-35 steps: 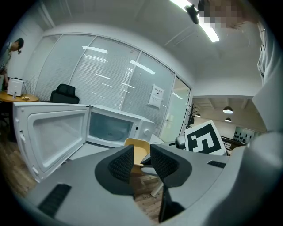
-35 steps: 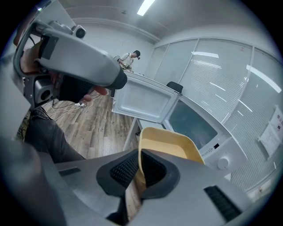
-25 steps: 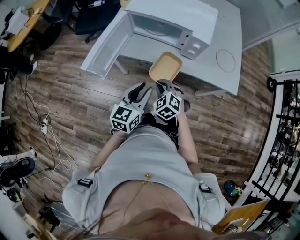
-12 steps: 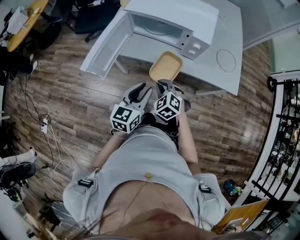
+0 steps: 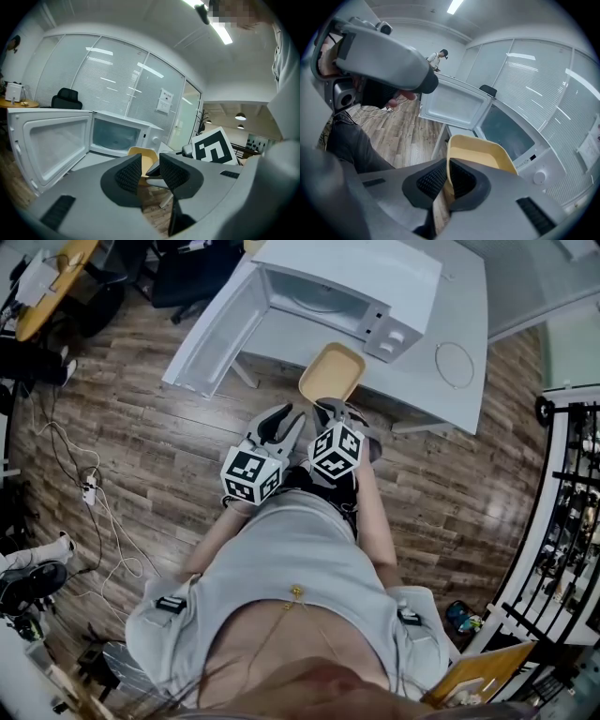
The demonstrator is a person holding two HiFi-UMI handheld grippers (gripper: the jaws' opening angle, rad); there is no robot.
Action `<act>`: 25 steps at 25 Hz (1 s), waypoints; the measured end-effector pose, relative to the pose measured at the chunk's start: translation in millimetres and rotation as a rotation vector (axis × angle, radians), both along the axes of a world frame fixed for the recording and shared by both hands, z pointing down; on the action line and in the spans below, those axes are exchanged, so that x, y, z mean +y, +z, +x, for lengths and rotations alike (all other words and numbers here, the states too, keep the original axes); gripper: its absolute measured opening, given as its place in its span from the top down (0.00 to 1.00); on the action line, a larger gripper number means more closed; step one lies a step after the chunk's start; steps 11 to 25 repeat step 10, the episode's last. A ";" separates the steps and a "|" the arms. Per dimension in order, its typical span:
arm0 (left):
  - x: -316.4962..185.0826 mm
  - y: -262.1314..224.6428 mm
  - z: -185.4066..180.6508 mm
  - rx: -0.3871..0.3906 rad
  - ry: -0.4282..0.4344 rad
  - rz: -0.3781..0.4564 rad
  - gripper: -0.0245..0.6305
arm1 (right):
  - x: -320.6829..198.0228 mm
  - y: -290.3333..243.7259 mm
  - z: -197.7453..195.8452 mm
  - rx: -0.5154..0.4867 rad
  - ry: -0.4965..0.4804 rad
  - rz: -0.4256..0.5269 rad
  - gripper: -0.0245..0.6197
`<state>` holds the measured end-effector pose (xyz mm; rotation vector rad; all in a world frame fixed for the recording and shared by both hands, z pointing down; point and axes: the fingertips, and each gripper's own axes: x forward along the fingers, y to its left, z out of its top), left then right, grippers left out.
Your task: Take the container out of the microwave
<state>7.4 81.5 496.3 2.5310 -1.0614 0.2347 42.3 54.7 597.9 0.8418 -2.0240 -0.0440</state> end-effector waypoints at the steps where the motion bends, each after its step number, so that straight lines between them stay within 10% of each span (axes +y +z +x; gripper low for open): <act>1: -0.5 -0.2 -0.2 -0.001 0.001 0.000 0.78 | -0.6 -0.2 -0.4 0.002 0.000 0.000 0.92; 25: -9.7 0.0 -4.3 -0.002 0.000 -0.001 0.78 | -10.2 0.9 -2.8 0.006 -0.001 -0.005 0.92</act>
